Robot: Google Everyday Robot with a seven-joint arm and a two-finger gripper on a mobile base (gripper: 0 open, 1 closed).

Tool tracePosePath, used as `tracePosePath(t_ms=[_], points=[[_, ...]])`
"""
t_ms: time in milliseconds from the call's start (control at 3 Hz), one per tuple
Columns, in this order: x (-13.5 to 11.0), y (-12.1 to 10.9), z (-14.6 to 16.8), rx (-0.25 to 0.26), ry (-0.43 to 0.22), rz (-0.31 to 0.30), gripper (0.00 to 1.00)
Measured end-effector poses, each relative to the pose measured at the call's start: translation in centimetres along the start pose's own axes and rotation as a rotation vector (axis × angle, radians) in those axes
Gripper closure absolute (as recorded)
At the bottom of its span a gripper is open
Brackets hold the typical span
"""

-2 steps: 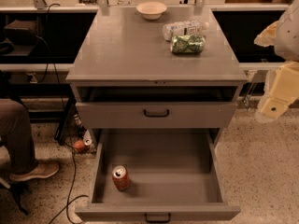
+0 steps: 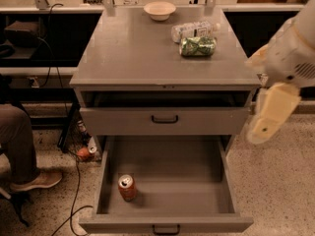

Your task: Pick coke can from middle drawer and place on counter

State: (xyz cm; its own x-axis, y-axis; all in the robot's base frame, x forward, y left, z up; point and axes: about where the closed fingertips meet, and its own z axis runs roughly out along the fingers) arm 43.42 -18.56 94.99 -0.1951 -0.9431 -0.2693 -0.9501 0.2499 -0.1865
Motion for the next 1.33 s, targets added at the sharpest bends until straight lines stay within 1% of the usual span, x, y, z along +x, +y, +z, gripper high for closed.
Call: tracePosePath(t_ms=[333, 667, 1000, 1333], points=[[-2.6, 3.1, 6.9, -0.165, -0.102, 0.024, 0.00], [-5.1, 6.7, 13.8, -0.311, -0.225, 0.064, 0.00], [-7.0, 9.5, 19.6, -0.405, -0.335, 0.139, 0.00], [-8.6, 10.8, 25.2, -0.446, -0.419, 0.245, 0.00]])
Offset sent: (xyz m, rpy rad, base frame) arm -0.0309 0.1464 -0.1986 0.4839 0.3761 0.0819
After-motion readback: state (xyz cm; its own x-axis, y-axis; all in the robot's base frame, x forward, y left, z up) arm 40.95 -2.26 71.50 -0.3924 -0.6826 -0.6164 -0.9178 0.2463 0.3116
